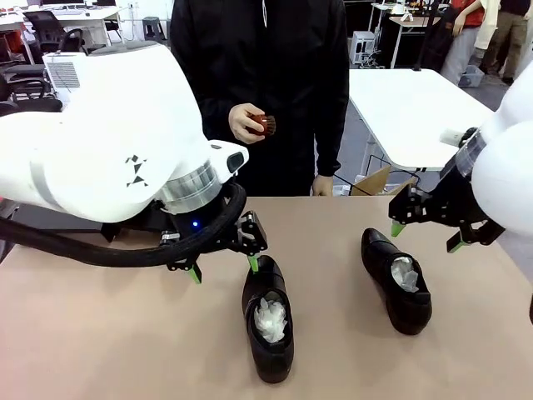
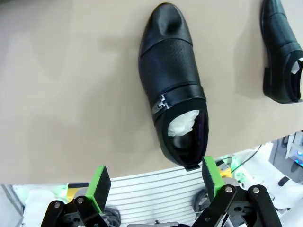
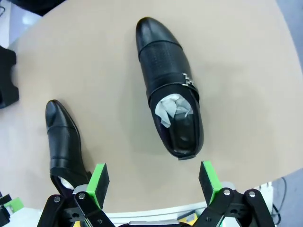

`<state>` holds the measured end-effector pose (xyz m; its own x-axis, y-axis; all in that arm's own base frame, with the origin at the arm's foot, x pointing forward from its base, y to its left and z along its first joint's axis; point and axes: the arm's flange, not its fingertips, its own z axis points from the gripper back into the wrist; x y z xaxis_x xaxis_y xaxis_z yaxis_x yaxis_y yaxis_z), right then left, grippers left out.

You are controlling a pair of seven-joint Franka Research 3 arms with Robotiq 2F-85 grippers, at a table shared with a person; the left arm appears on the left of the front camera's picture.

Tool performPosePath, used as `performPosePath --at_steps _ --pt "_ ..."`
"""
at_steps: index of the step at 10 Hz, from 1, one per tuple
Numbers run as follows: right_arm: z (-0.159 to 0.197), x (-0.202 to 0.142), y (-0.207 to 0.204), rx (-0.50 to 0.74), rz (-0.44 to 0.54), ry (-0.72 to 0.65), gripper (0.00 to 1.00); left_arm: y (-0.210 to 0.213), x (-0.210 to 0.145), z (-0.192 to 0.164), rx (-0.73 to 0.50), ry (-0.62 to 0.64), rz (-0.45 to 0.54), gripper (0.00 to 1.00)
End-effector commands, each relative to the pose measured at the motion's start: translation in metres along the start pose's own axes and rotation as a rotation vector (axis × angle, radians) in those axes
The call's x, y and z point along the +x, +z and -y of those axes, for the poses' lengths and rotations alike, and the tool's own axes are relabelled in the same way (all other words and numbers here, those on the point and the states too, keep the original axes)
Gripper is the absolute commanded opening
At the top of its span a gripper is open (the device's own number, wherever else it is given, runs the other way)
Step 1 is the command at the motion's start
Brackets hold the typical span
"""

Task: Organize the shoes by placing them on the stand.
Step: Place the Shoe from the middle of the table onto the Shoes Stand.

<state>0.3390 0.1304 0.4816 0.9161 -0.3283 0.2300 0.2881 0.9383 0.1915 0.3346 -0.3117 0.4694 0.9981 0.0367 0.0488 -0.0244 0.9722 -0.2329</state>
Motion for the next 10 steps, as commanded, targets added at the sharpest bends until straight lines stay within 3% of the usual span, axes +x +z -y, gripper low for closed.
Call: performPosePath --at_steps 1,3,5,10 --pt "-0.007 -0.006 0.0 0.002 -0.003 0.053 1.0 -0.002 -0.002 0.005 -0.003 -0.008 0.002 1.0" --pt "-0.007 -0.006 0.0 0.002 -0.003 0.053 1.0 -0.015 0.004 0.055 -0.06 -0.059 -0.004 1.0" --pt "-0.007 -0.006 0.0 0.002 -0.003 0.053 1.0 -0.044 0.008 0.093 -0.027 -0.111 -0.034 1.0" --pt "-0.007 -0.006 0.0 0.002 -0.003 0.053 1.0 -0.081 -0.007 0.117 0.028 -0.148 -0.068 1.0"
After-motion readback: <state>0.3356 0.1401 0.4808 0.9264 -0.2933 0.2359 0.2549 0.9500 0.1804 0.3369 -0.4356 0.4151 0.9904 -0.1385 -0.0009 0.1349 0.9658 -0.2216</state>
